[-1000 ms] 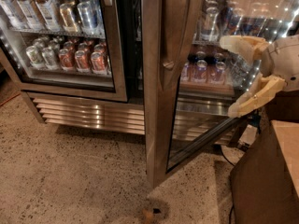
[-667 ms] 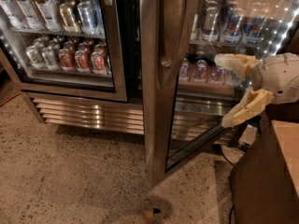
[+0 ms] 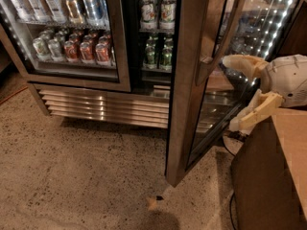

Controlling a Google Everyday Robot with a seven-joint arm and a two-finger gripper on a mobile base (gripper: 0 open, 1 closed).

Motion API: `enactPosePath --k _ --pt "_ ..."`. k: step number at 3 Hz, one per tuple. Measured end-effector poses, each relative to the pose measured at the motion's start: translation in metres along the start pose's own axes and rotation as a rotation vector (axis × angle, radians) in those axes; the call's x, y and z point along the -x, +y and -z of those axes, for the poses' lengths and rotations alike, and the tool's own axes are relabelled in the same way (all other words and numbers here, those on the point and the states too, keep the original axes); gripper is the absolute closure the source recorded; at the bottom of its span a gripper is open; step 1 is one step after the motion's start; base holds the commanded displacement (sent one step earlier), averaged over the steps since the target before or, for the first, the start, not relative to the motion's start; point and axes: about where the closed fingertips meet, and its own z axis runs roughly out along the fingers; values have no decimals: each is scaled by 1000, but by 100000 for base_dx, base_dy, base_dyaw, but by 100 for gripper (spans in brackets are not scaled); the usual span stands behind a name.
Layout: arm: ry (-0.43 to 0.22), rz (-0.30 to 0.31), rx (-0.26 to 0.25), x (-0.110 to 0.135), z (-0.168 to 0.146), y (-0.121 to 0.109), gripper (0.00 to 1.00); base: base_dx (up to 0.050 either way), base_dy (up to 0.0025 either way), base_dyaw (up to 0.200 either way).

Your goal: Open right fridge door

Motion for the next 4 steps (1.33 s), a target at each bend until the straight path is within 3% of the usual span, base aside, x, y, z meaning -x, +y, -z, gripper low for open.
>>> enactPosePath --k 1,2,3,4 --pt "0 0 0 0 0 0 0 -4995 -11 78" --pt "0 0 0 0 0 0 0 0 0 0" --pt "-77 -52 -118 0 47 -8 0 0 0 0" --pt "-123 -87 -195 -2 79 -12 0 0 0 0"
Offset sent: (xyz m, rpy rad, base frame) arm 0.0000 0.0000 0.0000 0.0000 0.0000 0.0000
